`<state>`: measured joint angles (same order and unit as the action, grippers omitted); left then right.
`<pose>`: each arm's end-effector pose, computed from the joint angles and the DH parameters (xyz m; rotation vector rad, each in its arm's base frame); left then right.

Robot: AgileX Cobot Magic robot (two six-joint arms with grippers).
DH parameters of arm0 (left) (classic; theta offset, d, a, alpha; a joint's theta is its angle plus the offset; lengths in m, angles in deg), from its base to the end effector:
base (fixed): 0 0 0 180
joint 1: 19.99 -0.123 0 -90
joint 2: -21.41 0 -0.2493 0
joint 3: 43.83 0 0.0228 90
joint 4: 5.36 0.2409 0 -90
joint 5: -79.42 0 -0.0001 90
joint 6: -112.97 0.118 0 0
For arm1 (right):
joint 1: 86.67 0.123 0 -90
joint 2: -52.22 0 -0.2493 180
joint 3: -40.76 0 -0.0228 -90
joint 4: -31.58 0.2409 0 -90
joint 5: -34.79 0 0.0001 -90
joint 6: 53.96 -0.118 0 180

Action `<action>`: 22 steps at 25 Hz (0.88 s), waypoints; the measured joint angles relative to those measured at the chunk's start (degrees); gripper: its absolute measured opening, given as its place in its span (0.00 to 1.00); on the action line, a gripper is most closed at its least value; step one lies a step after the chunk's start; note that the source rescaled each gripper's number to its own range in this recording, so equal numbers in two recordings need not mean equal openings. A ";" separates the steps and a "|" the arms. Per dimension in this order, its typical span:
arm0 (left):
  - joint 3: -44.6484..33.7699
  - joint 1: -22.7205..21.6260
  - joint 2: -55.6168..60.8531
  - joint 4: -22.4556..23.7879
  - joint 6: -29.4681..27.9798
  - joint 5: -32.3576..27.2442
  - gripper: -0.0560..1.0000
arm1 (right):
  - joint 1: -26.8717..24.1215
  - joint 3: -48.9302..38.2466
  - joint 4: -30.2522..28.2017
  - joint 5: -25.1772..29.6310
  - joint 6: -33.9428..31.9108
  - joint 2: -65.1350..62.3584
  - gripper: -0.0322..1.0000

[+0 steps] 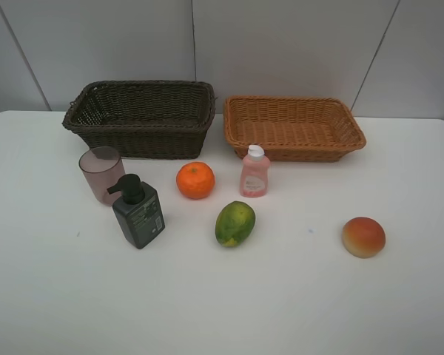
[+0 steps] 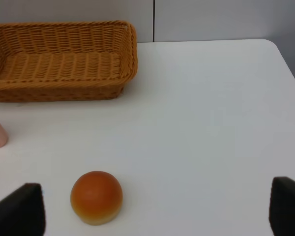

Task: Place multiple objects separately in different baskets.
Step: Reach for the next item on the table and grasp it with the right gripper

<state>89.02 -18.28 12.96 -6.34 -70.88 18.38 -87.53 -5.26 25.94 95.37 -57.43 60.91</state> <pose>0.0446 -0.0031 0.2616 -0.0371 2.0363 -0.0814 0.0432 -0.0108 0.2684 0.0819 2.0078 -0.0880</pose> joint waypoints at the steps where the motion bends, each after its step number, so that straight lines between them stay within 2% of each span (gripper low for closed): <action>1: 0.00 0.00 0.00 0.00 0.00 0.00 1.00 | 0.00 0.00 0.00 0.00 0.00 0.00 1.00; 22: 0.00 0.00 0.00 0.00 0.00 0.00 1.00 | 0.00 0.00 0.00 0.00 0.00 0.00 1.00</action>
<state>89.02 -18.28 12.96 -6.34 -70.88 18.38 -87.53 -5.26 25.94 95.37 -57.43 60.91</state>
